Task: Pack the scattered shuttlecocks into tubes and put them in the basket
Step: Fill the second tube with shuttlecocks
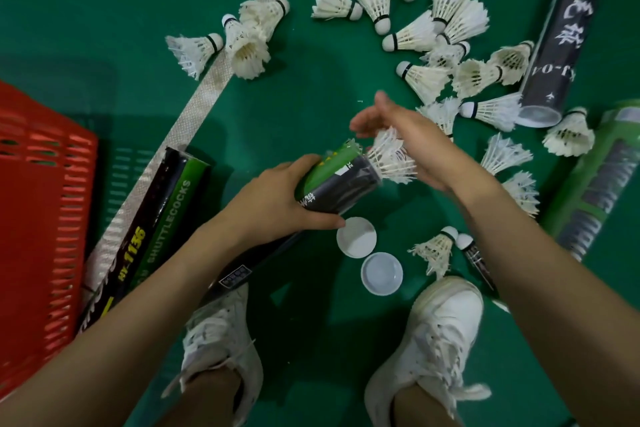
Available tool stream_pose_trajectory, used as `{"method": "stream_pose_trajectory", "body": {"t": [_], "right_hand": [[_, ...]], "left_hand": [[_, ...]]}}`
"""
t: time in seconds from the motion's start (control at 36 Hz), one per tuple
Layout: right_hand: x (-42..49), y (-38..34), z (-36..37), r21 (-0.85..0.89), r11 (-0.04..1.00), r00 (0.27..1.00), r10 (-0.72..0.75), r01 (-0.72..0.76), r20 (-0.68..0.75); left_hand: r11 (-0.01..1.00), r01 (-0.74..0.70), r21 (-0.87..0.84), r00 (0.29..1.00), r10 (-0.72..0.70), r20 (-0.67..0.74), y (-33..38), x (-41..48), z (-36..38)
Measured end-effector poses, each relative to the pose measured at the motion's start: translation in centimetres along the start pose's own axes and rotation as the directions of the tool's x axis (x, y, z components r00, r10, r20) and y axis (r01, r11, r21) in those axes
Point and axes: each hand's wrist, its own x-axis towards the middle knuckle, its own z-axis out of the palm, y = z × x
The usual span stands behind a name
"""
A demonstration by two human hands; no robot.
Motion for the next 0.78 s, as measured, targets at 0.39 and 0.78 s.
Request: {"method": "stream_pose_trajectory", "body": {"t": [0.39,0.78], "right_hand": [[0.0,0.0,0.7,0.180,0.983,0.997,0.018,-0.032,0.079],[0.2,0.4,2.0,0.220,0.968,0.919,-0.024,0.119,-0.393]], "left_hand": [[0.995,-0.078,0.058,0.996,0.080,-0.043,1.5,0.7,-0.3],[0.994,0.012,0.107,0.997,-0.004,-0.079,1.0,1.2,0.6]]}}
